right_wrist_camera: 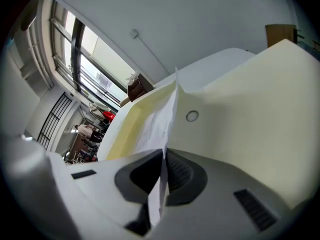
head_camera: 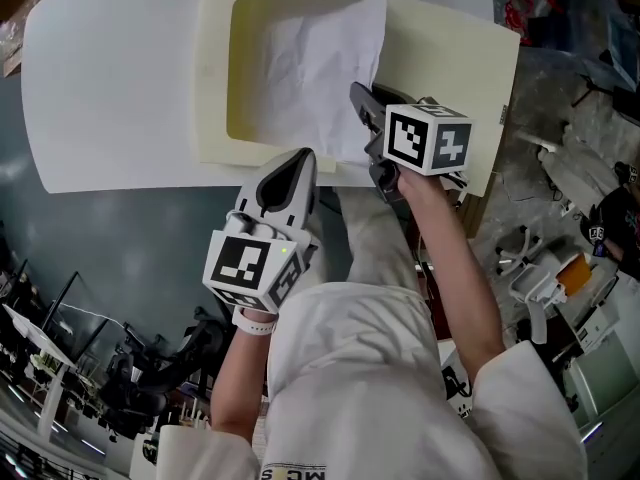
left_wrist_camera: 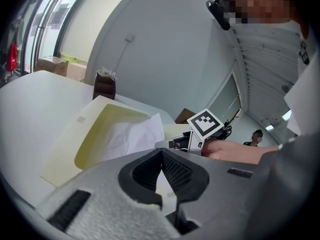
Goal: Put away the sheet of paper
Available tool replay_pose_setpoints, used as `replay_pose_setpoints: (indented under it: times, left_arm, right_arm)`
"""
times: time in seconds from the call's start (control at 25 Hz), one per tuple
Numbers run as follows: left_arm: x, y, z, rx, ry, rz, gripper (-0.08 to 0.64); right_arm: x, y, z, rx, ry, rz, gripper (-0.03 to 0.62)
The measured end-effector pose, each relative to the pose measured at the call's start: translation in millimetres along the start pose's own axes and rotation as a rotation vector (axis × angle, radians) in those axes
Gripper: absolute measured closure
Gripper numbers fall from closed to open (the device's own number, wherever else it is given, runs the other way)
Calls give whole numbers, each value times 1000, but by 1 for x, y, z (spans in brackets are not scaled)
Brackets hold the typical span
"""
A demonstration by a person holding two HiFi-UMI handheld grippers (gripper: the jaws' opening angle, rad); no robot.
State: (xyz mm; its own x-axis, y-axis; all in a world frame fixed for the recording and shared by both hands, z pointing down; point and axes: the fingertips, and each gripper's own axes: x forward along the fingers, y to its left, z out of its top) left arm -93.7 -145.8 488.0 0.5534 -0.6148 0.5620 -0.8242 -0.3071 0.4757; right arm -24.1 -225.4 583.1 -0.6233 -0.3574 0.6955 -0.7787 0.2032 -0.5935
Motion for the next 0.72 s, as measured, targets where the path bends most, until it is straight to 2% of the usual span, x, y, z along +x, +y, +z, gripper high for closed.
replay_pose_setpoints:
  times: [0.48, 0.72]
  left_arm:
    - [-4, 15, -4, 10, 4, 15, 537]
    - [-4, 17, -13, 9, 8, 9, 537]
  right_arm:
    - [47, 21, -2, 43, 6, 8, 578]
    - [61, 31, 0, 21, 11, 32, 578]
